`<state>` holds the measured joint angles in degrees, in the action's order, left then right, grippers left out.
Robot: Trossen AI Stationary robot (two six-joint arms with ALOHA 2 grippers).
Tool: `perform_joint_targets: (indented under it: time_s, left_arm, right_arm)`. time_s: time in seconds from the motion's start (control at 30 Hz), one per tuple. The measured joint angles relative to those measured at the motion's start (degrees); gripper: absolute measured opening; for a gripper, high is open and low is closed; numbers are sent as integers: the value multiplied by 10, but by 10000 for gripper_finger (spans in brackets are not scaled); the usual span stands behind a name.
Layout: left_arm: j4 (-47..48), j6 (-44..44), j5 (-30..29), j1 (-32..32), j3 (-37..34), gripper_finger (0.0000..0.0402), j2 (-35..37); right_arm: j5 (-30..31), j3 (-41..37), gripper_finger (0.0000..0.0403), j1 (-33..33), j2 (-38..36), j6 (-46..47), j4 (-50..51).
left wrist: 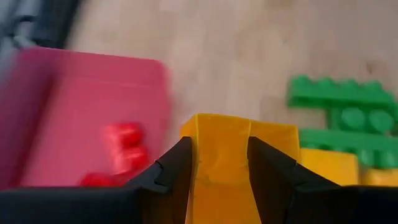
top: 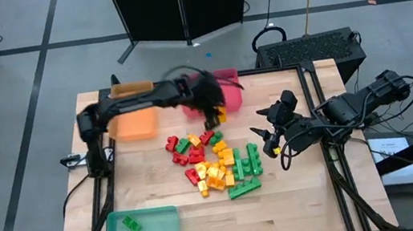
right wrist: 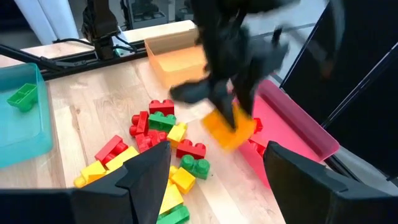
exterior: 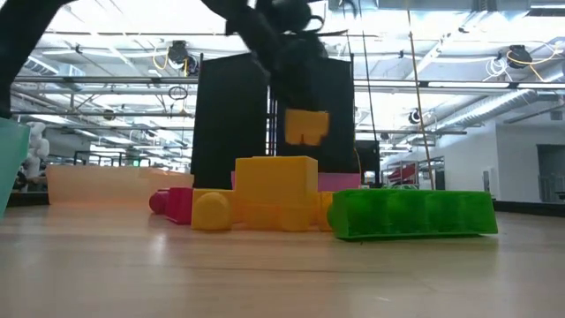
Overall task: Sort blocks
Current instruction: Put the yellow game piece into the yellow bin
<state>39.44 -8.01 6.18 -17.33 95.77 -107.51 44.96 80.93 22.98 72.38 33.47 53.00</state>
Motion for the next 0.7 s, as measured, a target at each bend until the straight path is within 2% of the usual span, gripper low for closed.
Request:
perform_joint_targets:
  time_s: [0.13, 0.3, 0.43, 0.53, 0.7]
  left_arm:
    - [34, 1, -24, -53, -55, 133, 82]
    - [45, 3, -79, -128, -174, 133, 202]
    - [45, 41, -121, -186, -283, 133, 298]
    - [40, 79, -147, -211, -349, 133, 352]
    - [62, 139, -236, -228, -426, 133, 406]
  right_arm:
    - [0, 0, 249, 0, 0, 0, 0]
    - [0, 0, 249, 0, 0, 0, 0]
    - [0, 0, 249, 0, 0, -1, 0]
    - [0, 0, 249, 0, 0, -6, 0]
    - [1, 0, 249, 0, 0, -11, -7]
